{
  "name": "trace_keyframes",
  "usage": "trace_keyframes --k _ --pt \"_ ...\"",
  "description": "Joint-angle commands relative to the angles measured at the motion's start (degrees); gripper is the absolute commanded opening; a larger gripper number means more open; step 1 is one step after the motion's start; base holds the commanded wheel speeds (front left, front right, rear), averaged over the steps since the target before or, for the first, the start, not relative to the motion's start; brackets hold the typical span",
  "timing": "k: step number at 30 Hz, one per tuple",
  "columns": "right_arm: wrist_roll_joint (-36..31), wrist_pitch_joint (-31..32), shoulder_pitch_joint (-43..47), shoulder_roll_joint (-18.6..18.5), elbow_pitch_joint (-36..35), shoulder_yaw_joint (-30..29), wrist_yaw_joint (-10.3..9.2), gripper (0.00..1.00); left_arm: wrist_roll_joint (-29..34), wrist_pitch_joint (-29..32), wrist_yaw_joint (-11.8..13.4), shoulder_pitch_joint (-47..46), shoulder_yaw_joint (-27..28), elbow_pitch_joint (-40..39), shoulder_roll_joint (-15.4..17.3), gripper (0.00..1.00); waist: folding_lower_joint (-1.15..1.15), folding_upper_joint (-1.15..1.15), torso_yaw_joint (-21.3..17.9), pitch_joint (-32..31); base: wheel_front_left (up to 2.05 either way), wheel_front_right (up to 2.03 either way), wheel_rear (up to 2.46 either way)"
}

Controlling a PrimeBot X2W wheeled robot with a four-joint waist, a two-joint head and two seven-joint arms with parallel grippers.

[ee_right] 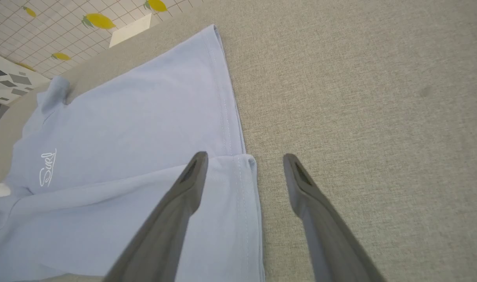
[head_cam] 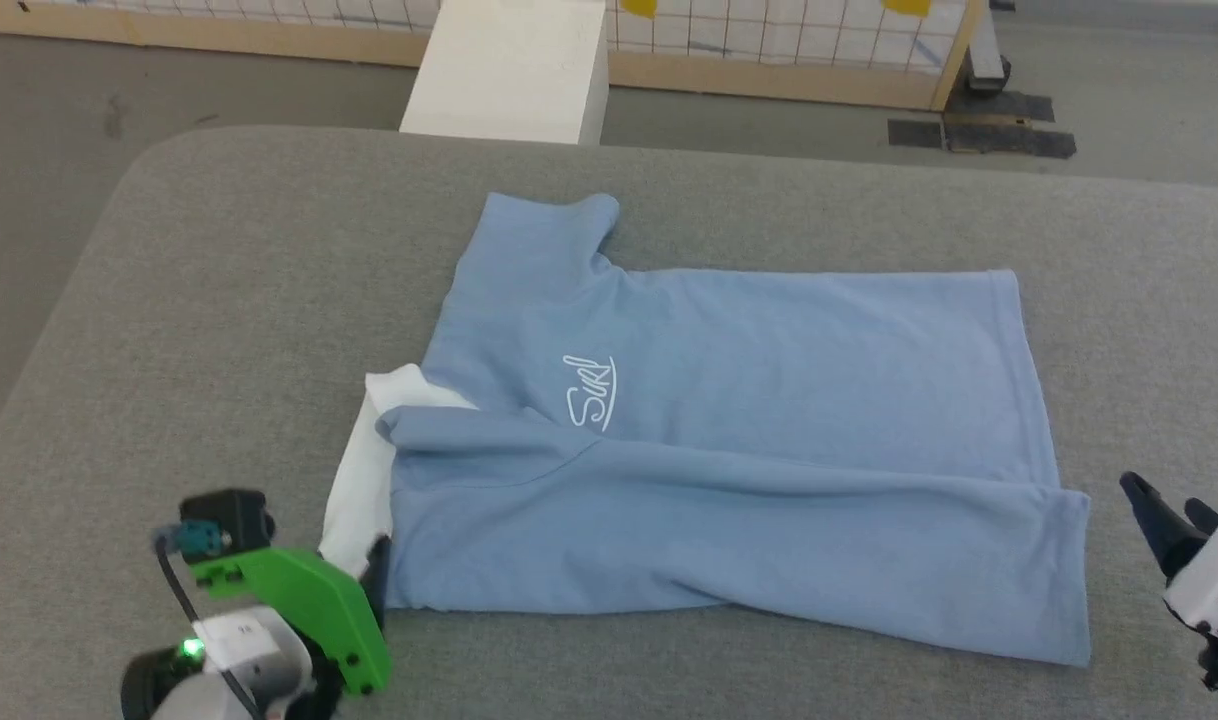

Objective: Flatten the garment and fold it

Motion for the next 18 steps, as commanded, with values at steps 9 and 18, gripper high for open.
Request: trace_keyframes --k 9,18 --pt "1.75 0.07 2.27 0.38 -2.09 0.59 -0.09 1.00 -0.28 2.74 2.08 1.92 -1.90 -1.25 -0.92 1.00 0.00 0.00 -1.36 1.07 0.00 0.00 0.00" --pt "1.35 -0.73 3.54 0.39 -1.76 2.34 -0.09 1.00 -1.34 4.76 0.44 -0.49 -3.23 8.45 -1.59 0.18 0.00 0.00 -3.32 2.31 0.00 0.00 0.00"
